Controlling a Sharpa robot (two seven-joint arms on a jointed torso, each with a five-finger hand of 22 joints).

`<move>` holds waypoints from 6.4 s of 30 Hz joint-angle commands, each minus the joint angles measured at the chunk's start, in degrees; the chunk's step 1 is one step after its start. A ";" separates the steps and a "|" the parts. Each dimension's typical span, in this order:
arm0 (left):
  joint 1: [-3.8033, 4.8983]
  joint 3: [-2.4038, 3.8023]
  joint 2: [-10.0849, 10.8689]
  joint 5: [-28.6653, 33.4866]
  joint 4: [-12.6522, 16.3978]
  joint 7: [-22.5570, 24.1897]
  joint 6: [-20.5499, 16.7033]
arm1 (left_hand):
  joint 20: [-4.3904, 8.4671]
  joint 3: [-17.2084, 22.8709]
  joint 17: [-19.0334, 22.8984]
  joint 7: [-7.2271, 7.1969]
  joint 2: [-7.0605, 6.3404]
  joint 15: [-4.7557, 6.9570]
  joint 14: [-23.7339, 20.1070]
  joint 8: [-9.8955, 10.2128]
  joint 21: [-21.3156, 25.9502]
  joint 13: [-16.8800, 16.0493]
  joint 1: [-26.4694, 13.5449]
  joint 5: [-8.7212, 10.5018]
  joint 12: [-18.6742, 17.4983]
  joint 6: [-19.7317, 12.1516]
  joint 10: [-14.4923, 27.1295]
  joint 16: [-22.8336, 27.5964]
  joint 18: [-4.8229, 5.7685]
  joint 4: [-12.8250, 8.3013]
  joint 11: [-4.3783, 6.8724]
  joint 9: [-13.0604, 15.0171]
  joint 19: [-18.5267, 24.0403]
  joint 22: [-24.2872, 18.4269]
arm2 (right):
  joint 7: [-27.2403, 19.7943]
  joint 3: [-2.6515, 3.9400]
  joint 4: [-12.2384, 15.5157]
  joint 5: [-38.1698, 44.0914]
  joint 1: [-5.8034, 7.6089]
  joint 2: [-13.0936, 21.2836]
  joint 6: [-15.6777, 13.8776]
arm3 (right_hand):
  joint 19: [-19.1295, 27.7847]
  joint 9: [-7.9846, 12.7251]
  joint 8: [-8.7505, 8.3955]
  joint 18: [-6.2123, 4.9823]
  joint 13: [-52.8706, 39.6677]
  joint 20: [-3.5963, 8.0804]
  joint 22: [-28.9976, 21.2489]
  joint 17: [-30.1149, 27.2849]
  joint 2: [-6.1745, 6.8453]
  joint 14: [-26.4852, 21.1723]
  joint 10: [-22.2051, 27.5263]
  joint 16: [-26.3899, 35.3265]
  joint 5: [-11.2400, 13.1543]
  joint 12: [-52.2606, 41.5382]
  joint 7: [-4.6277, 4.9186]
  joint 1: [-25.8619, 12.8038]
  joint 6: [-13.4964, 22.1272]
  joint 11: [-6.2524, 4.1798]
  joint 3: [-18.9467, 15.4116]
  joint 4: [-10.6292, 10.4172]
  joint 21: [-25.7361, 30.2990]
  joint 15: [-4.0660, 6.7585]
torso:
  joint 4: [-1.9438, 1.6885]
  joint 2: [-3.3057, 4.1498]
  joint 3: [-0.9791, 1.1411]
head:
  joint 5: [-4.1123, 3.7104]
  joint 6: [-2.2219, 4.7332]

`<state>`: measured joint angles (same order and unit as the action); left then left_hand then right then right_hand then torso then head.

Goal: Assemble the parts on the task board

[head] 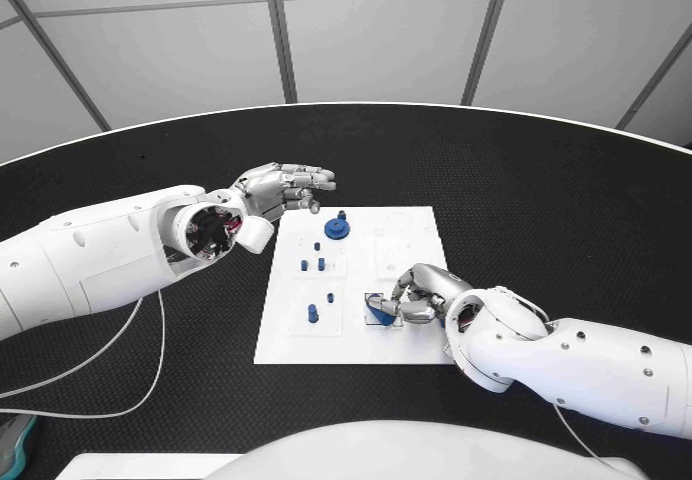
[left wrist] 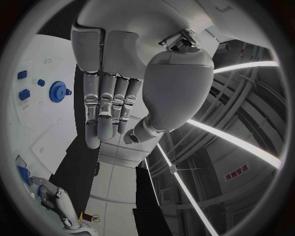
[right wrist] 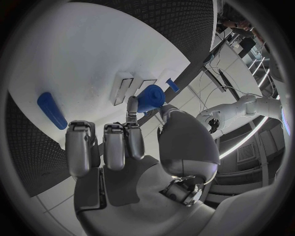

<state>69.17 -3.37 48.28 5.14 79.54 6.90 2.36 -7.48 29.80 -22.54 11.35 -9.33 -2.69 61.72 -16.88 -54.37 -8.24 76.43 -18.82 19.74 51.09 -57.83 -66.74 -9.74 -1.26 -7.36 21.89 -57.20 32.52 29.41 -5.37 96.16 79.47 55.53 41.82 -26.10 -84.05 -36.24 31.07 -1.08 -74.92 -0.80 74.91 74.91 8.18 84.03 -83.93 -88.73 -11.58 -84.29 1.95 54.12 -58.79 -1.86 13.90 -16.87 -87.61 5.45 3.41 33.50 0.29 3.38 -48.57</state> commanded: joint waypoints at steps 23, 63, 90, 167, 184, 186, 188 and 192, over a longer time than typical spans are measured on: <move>-0.02 -0.01 -0.24 0.00 -0.26 -0.09 0.08 | -0.16 -0.15 0.14 0.16 0.39 -0.04 -0.52 -0.05 0.43 0.15 -0.02 -0.21 0.04 -0.88 0.67 0.04 -0.88 0.25 -0.04 -0.13 0.34 -0.16 | -2.08 -0.03 3.59 0.00 0.00 2.23 0.23 | -5.27 -0.52 0.71 0.46 -10.13 0.33 14.06 11.54 -1.14 5.28 -2.70 0.12 -1.63 0.71 -0.09 3.98 1.15 -0.31 -1.53 0.86 0.49 0.25 | 0.06 0.08 0.06 | 0.17 0.61; -0.02 -0.01 0.26 0.00 0.07 -0.32 -0.12 | -0.20 -0.13 0.16 0.27 0.53 -0.11 -0.54 -0.01 0.49 0.19 -0.06 -0.22 0.08 -1.03 0.81 0.01 -0.86 0.40 -0.13 -0.16 0.32 -0.22 | 0.24 -0.09 3.62 0.00 -0.01 3.04 2.07 | -5.40 -0.23 0.75 0.55 -11.09 0.53 14.25 11.73 -1.21 5.33 -3.37 0.07 -0.81 -0.28 -0.51 13.67 0.79 -0.69 2.49 1.45 0.10 0.53 | 0.16 -0.03 0.00 | 0.41 0.06; -0.02 -0.01 0.46 0.00 0.02 -0.28 -0.06 | -0.24 -0.10 0.18 0.31 0.61 -0.15 -0.55 0.00 0.55 0.21 -0.02 -0.23 0.13 -1.13 0.93 -0.01 -0.86 0.48 -0.17 -0.18 0.29 -0.26 | -1.79 -0.14 7.59 0.00 0.00 9.53 -2.86 | -5.17 1.61 -2.87 0.36 -9.50 0.03 13.94 11.19 0.32 5.21 -2.12 0.31 -0.81 2.16 1.24 15.74 4.51 0.63 4.20 1.34 1.10 -0.39 | 0.46 -0.19 0.09 | -0.44 0.66; -0.07 -0.02 1.19 0.00 0.23 -0.46 0.19 | -0.28 -0.12 0.20 0.34 0.60 -0.19 -0.58 -0.03 0.61 0.22 0.00 -0.21 0.22 -1.19 1.01 -0.04 -0.86 0.53 -0.20 -0.19 0.27 -0.31 | 3.20 -0.36 0.93 8.75 -1.55 9.53 3.74 | -5.03 2.19 -7.44 0.23 -7.94 -1.20 13.82 11.55 3.69 5.23 -0.61 0.25 -0.66 5.01 2.29 21.86 3.10 1.67 5.29 3.63 1.77 -1.45 | 1.49 -0.26 0.53 | -0.91 -0.61; -0.07 -0.02 1.17 0.00 0.28 -0.40 0.11 | -0.31 -0.14 0.24 0.36 0.60 -0.21 -0.62 -0.08 0.68 0.24 0.07 -0.22 0.36 -1.25 1.12 -0.08 -0.87 0.61 -0.22 -0.19 0.24 -0.38 | 3.95 -0.31 6.15 8.74 -1.53 11.56 -1.49 | -5.28 -0.44 -6.25 0.43 -8.93 -0.62 14.18 12.27 1.93 5.39 -1.42 -0.03 -8.22 3.73 1.60 24.79 2.24 1.01 14.84 8.84 0.80 -0.86 | 1.65 -0.49 0.50 | -0.67 -0.48; -0.07 -0.02 1.07 0.00 0.21 -0.39 0.12 | -0.31 -0.14 0.24 0.36 0.60 -0.21 -0.62 -0.08 0.68 0.24 0.07 -0.22 0.36 -1.25 1.12 -0.08 -0.87 0.61 -0.22 -0.19 0.24 -0.38 | 4.03 -0.28 7.03 8.74 -1.52 11.76 -1.92 | -5.30 -0.89 -5.96 0.45 -8.97 -0.62 14.21 12.32 2.03 5.40 -1.49 -0.05 -8.66 3.67 1.59 24.29 2.38 1.00 15.36 9.18 0.72 -0.86 | 1.62 -0.43 0.53 | -0.77 -0.27; -0.07 -0.02 0.97 0.00 0.16 -0.39 0.14 | -0.31 -0.14 0.24 0.36 0.60 -0.21 -0.62 -0.08 0.68 0.24 0.07 -0.22 0.36 -1.25 1.12 -0.08 -0.87 0.61 -0.22 -0.19 0.24 -0.38 | 4.09 -0.22 7.77 8.74 -1.51 11.87 -2.22 | -5.30 -1.17 -5.79 0.45 -8.99 -0.60 14.22 12.32 2.11 5.40 -1.53 -0.05 -8.97 3.65 1.57 23.88 2.49 0.98 15.67 9.36 0.71 -0.85 | 1.63 -0.49 0.47 | -0.76 -0.22; -0.07 -0.02 0.85 0.00 0.07 -0.38 0.13 | -0.31 -0.14 0.24 0.36 0.60 -0.21 -0.62 -0.08 0.68 0.24 0.07 -0.22 0.36 -1.25 1.12 -0.08 -0.87 0.61 -0.22 -0.19 0.24 -0.38 | 4.12 0.06 8.63 8.67 -1.46 11.64 -2.65 | -5.33 -1.61 -5.53 0.47 -9.05 -0.58 14.25 12.40 2.20 5.42 -1.61 -0.08 -9.30 3.57 1.48 23.15 2.63 0.93 16.09 9.55 0.60 -0.81 | 1.53 -0.44 0.44 | -0.73 -0.09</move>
<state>69.10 -3.38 49.15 5.14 79.62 6.51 2.50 -7.48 29.65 -22.35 11.74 -9.34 -2.89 61.52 -16.88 -53.74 -8.05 76.43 -18.82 19.74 50.27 -57.22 -66.74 -9.72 -1.11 -7.56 21.78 -57.20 32.19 33.54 -5.37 104.71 88.21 54.06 53.55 -28.70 -83.92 -37.03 24.19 -1.29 -74.92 -1.75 74.90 74.91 10.43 83.95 -84.05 -88.56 -20.59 -80.32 3.74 77.94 -56.19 -0.54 29.69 -7.28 -86.82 4.33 5.03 33.04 0.77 2.62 -48.77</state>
